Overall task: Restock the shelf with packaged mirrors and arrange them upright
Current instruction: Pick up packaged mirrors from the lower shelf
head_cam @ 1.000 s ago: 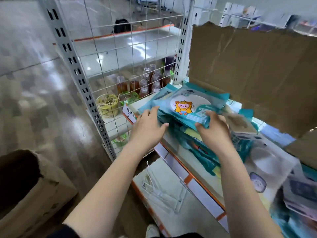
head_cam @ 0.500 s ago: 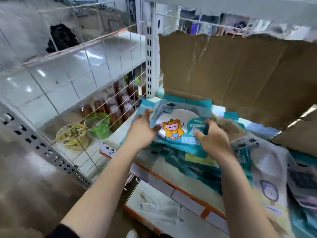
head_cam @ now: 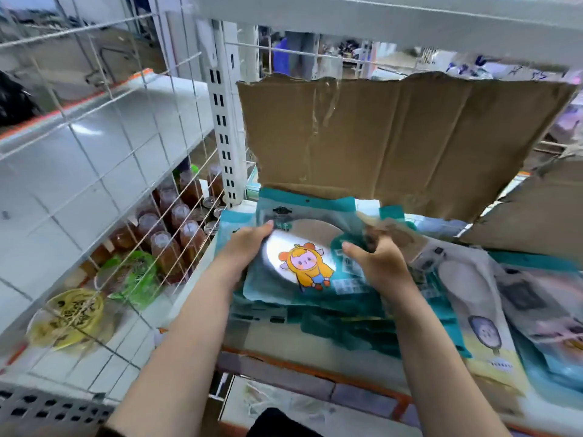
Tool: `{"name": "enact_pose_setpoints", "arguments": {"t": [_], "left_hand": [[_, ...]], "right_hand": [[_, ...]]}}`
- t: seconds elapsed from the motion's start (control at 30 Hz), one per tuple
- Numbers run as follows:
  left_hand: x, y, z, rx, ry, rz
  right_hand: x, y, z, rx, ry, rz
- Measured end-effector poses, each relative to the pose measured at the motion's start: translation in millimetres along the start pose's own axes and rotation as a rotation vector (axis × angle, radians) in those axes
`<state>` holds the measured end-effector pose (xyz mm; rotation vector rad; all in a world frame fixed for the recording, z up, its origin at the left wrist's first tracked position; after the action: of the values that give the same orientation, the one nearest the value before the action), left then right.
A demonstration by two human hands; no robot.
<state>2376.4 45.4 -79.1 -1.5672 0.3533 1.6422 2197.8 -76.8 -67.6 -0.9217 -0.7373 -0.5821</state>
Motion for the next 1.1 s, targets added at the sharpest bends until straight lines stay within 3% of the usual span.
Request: {"name": "enact_pose_setpoints", "arguments": {"t": [0.1, 0.2, 0.4, 0.6, 0.87, 1.0, 1.1], "left_hand": [[-11, 10, -10, 0.016, 0.112, -0.329], [-11, 14, -19, 0.004, 0.159, -0.516], [16, 8, -26, -0.012, 0.182, -0.668], [16, -14, -22, -0.1, 0.236, -0.377], [33, -35, -5, -0.024, -0.043, 0.317], [29, -43, -3, 0.024, 0.023, 0.499], [25, -41, -4, -0.033, 0.1, 0.552]], "right_hand": [[-3, 0, -2, 0.0, 0.077, -0.062], [-4, -2, -6, 0.044, 0.143, -0.229], [-4, 0, -8, 0.071, 0.124, -0.192], [-5, 8, -5, 0.119, 0.149, -0.264], [-11, 3, -1, 0.102, 0.073, -0.237], [-7, -5, 4, 0.147, 0.046, -0.362], [-4, -12, 9, 0.168, 0.023, -0.487]]}}
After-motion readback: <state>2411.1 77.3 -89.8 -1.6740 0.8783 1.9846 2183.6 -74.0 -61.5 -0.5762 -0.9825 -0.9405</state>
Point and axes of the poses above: each hand's wrist, its own z-axis away from the middle knuckle, its own y-axis out of the palm, x = y × z, the point moved 3 cm from there along -z, towards the middle knuckle, and after that the axes turned 13 degrees about y, right-handed, at the moved point
